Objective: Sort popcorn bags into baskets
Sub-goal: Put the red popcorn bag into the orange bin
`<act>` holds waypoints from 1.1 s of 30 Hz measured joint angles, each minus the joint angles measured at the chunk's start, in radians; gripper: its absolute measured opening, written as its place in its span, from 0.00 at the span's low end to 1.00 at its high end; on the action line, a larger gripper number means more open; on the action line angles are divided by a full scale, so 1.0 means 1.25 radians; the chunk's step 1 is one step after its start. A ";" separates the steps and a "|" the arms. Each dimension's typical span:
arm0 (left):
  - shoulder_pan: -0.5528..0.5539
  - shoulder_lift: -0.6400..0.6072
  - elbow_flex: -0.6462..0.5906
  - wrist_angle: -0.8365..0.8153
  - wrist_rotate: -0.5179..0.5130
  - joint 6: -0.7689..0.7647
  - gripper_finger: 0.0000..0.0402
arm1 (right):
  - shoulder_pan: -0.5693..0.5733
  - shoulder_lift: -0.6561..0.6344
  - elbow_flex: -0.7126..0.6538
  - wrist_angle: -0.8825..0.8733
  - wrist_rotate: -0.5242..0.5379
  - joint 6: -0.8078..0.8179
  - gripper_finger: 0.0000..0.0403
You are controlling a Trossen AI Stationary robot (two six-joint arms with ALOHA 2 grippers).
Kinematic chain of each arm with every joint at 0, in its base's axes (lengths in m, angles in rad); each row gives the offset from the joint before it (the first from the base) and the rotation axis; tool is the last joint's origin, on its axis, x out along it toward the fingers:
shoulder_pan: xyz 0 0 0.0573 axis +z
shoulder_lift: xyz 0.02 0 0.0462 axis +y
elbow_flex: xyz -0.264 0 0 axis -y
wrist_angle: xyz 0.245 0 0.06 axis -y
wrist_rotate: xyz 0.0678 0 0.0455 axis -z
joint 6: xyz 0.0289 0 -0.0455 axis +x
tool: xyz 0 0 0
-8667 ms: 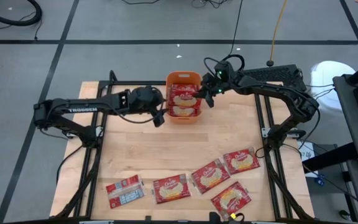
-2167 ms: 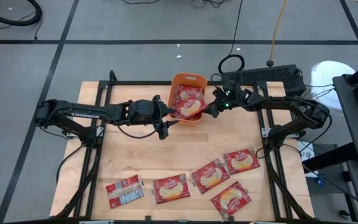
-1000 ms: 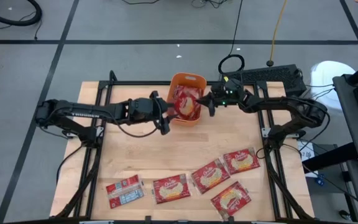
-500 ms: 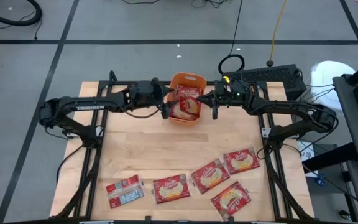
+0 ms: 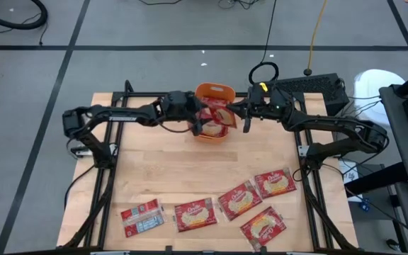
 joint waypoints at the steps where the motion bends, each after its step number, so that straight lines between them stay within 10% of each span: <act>1: 0.004 0.014 0.000 0.017 0.029 -0.001 0.70 | 0.003 0.000 0.000 0.009 0.000 0.001 0.00; 10: -0.007 0.083 -0.001 0.147 0.109 -0.016 0.55 | 0.022 0.000 0.000 0.085 0.000 0.015 0.00; 19: -0.017 0.076 -0.001 0.098 0.120 0.010 0.05 | 0.027 -0.012 0.000 0.062 -0.001 0.021 0.00; 26: -0.007 0.013 -0.001 -0.057 0.080 0.050 0.08 | 0.017 -0.046 0.000 -0.063 0.019 0.093 0.02; 33: 0.002 -0.117 0.000 -0.245 0.034 0.118 0.05 | 0.024 -0.115 0.007 -0.237 0.111 0.124 0.25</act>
